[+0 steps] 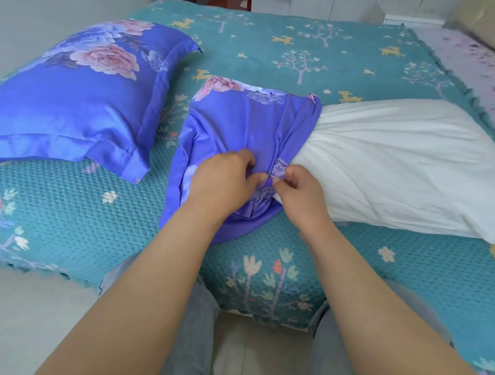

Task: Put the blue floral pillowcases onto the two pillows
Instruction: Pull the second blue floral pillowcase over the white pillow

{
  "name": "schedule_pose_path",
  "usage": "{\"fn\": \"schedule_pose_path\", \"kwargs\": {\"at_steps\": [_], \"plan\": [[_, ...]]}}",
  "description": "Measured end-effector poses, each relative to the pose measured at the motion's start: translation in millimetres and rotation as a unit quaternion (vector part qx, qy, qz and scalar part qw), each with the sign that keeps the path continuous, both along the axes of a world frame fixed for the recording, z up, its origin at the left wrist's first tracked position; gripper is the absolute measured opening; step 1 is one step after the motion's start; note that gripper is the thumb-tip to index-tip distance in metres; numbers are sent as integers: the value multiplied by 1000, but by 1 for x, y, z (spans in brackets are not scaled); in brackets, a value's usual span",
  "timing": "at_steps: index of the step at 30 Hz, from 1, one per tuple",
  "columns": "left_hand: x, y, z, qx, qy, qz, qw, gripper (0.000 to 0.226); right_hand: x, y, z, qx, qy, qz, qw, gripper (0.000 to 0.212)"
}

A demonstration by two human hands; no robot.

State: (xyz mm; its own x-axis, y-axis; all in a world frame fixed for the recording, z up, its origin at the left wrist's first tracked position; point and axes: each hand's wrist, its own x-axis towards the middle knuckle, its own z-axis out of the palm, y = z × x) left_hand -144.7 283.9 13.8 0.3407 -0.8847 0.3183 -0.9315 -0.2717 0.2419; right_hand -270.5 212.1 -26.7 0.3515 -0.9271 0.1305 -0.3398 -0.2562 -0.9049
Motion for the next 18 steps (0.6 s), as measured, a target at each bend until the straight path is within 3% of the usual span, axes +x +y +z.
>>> {"fn": "schedule_pose_path", "kwargs": {"at_steps": [3, 6, 9, 12, 17, 18], "plan": [[1, -2, -11, 131, -5, -44, 990, 41, -1, 0, 1, -7, -32, -1, 999, 5], [11, -16, -26, 170, 18, -66, 983, 52, -7, -2, 13, -51, -31, -23, 998, 9], [35, -27, -31, 168, 12, -60, 984, 49, -32, -25, 31, -63, -70, -122, 988, 17], [51, -31, -35, 104, -12, -31, 994, 38, -53, -41, 46, -54, -84, -170, 980, 17], [47, -25, -32, 56, 28, -42, 997, 32, -50, -37, 38, -63, 49, -137, 987, 5], [50, -21, -30, 27, 32, -40, 998, 34, -51, -35, 35, -63, 70, -134, 987, 11]]}}
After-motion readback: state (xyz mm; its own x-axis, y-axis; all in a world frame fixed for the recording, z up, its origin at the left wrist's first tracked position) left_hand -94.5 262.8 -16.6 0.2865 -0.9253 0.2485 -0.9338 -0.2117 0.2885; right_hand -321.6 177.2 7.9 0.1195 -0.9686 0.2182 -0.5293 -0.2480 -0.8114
